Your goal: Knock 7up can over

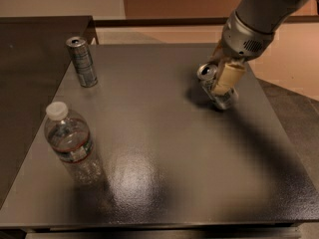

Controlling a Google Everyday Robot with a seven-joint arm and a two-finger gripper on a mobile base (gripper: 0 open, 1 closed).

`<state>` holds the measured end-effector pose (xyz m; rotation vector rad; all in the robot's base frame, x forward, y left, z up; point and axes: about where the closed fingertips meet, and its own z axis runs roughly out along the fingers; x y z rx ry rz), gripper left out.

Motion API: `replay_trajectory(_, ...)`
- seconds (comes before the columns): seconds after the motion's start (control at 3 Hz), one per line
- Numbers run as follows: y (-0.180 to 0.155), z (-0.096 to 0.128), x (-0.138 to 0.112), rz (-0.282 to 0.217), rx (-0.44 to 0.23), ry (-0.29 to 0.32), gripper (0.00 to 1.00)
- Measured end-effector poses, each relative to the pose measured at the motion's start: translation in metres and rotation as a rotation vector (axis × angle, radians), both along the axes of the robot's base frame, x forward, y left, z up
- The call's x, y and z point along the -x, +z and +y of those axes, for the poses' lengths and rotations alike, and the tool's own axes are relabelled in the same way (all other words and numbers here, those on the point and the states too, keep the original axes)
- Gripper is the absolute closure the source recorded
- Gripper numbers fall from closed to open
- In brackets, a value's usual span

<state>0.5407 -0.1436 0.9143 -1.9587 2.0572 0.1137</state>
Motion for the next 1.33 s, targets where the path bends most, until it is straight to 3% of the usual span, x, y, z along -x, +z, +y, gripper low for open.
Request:
replay_trajectory(0.67,-0.0143,0.0164,-0.0048,-0.018,0.06,0.059,0.12)
replay_trajectory(1.0,-0.0146,0.0174,-0.0056,-0.02,0.059,0.06,0.0)
replay_trajectory(1.33,-0.0146,0.0175,-0.0056,-0.02,0.059,0.06,0.0)
